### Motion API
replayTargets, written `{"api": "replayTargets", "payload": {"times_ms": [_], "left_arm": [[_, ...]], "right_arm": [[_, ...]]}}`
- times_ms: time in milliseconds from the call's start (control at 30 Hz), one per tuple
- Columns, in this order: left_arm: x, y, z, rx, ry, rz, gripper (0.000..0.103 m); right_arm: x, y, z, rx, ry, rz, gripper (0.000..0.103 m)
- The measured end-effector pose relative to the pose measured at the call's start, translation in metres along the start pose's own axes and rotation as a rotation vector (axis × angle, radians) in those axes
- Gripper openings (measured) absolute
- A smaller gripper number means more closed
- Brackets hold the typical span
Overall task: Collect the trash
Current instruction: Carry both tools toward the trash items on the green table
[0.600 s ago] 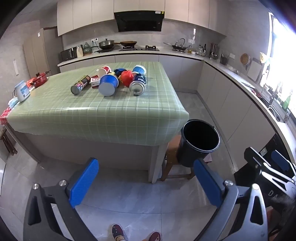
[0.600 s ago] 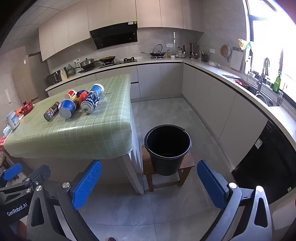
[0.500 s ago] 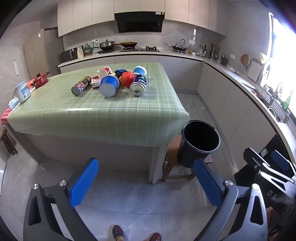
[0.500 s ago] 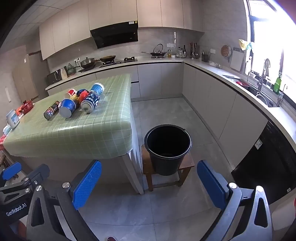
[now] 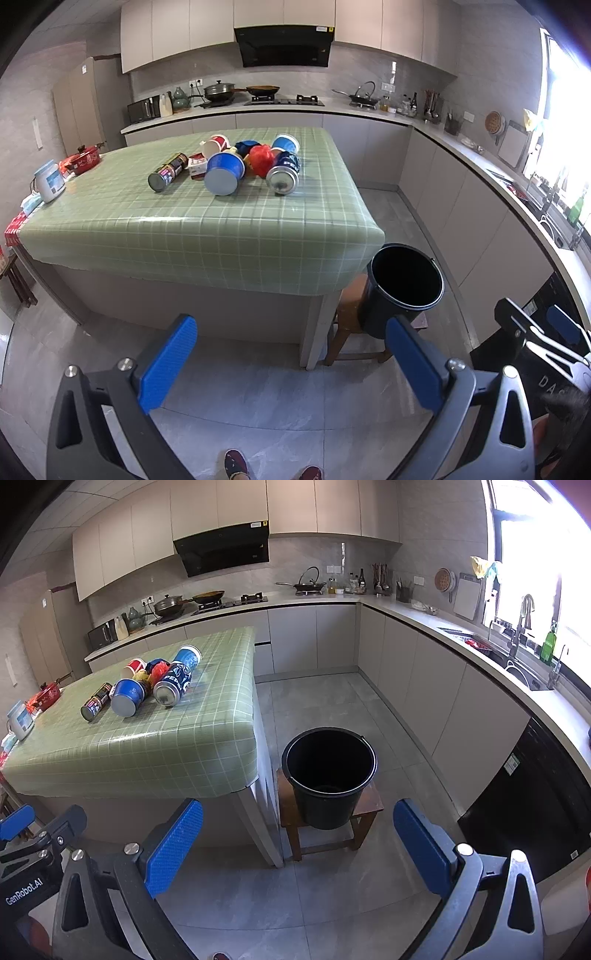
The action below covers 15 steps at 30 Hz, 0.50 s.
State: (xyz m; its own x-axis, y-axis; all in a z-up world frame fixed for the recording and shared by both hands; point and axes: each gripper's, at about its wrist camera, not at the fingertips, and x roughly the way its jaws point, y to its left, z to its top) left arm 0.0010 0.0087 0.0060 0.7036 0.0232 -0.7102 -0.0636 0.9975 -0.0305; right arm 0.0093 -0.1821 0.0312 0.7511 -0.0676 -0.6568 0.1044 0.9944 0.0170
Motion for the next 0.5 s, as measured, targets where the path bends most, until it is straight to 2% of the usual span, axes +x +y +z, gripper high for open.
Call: {"api": "replayTargets", "payload": {"times_ms": [500], "left_arm": [[-0.0002,-0.0006,-0.0024,-0.003,-0.011,0.011,0.103]], "right_arm": [[-0.0017,0.0054,0.0001,-0.009,-0.006,0.008,0.103]]}}
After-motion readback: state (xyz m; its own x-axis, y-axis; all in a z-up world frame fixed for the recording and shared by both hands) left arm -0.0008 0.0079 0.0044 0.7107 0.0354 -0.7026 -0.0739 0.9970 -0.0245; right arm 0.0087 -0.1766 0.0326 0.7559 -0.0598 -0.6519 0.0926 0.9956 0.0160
